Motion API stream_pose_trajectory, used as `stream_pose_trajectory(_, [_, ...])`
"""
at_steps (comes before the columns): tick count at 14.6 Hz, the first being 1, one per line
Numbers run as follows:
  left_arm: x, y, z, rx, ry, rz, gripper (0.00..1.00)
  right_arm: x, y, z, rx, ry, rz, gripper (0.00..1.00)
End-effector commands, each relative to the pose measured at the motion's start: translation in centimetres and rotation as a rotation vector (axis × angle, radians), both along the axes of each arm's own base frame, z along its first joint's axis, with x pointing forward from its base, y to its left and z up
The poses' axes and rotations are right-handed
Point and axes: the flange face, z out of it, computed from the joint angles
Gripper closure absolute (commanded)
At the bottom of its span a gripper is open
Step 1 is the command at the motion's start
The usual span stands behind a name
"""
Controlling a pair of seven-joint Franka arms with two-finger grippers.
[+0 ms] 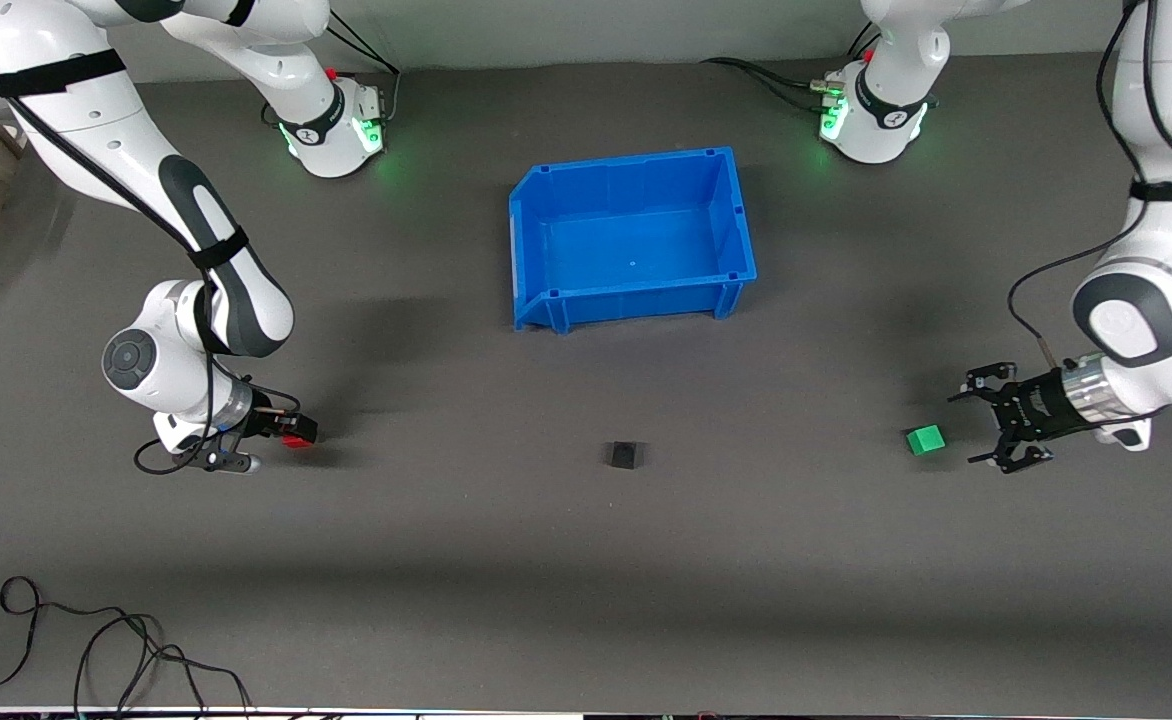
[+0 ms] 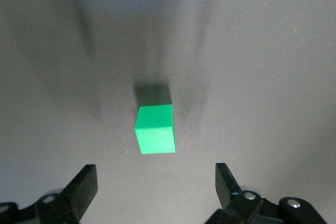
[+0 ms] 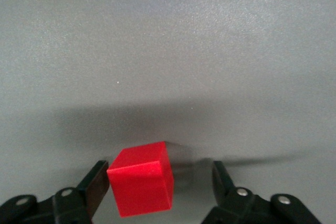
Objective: Attach green and red cubes to black cube
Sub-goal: 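Close the right gripper on the red cube while the left gripper grasps green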
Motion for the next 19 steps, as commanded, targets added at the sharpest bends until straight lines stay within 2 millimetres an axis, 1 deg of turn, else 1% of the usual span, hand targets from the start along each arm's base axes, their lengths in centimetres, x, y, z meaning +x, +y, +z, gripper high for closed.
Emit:
stream_pose_trajectory(1, [-1.7, -0.5, -2.6, -0.016, -0.044, 0.001, 0.0, 0.7, 0.1, 0.0, 0.011, -0.015, -0.012, 0.37])
stream_pose_trajectory(2, [-1.7, -0.9, -3.2, -0.024, -0.053, 0.003, 0.0, 0.8, 0.1, 0.0, 0.011, -0.017, -0.013, 0.39])
stream_pose_trajectory(3, [-1.9, -1.0, -4.1, -0.023, -0.049, 0.007, 0.0, 0.7, 0.0, 0.0, 0.012, -0.015, -0.016, 0.39])
stream_pose_trajectory(4, [-1.9, -1.2, -4.5, -0.026, -0.044, 0.011, 0.0, 0.8, 0.0, -0.2, 0.012, -0.015, -0.015, 0.39])
stream_pose_trajectory(9, [-2.2, -0.9, -5.6, -0.021, -0.033, 0.029, 0.0, 1.6, -0.1, -0.2, 0.012, -0.025, -0.018, 0.39])
stream_pose_trajectory(10, [-2.2, -0.9, -5.7, -0.025, -0.032, 0.035, 0.0, 1.7, -0.1, -0.3, 0.013, -0.025, -0.019, 0.43])
stream_pose_trajectory(11, [-2.2, -1.0, -5.8, -0.026, -0.031, 0.035, 0.04, 1.7, 0.1, -0.4, 0.014, -0.023, -0.018, 0.45])
stream_pose_trajectory(12, [-2.2, -0.9, -5.8, -0.026, -0.031, 0.035, 0.22, 1.7, 0.1, -0.4, 0.013, -0.023, -0.017, 0.47])
stream_pose_trajectory(13, [-2.2, -1.0, -5.8, -0.026, -0.031, 0.033, 0.42, 1.7, 0.2, -0.4, 0.014, -0.023, -0.016, 0.5])
stream_pose_trajectory(14, [-2.1, -0.9, -5.7, -0.027, -0.033, 0.035, 0.59, 1.7, 0.2, -0.4, 0.014, -0.023, -0.016, 0.57])
stream_pose_trajectory(15, [-2.0, -0.9, -5.5, -0.028, -0.037, 0.035, 0.69, 1.6, 0.2, -0.5, 0.014, -0.021, -0.016, 0.67])
stream_pose_trajectory(16, [-1.9, -0.8, -5.2, -0.028, -0.041, 0.033, 0.69, 1.6, 0.2, -0.5, 0.014, -0.021, -0.016, 0.78])
stream_pose_trajectory(17, [-1.8, -0.8, -4.8, -0.033, -0.045, 0.032, 0.69, 1.7, 0.3, -0.4, 0.014, -0.023, -0.015, 0.99])
stream_pose_trajectory(18, [-1.6, -0.8, -4.5, -0.038, -0.049, 0.029, 0.7, 1.7, 0.2, -0.2, 0.015, -0.024, -0.017, 1.0])
stream_pose_trajectory(19, [-1.0, -0.8, -3.6, -0.037, -0.064, 0.03, 0.7, 1.8, 0.3, 0.1, 0.016, -0.027, -0.029, 1.0])
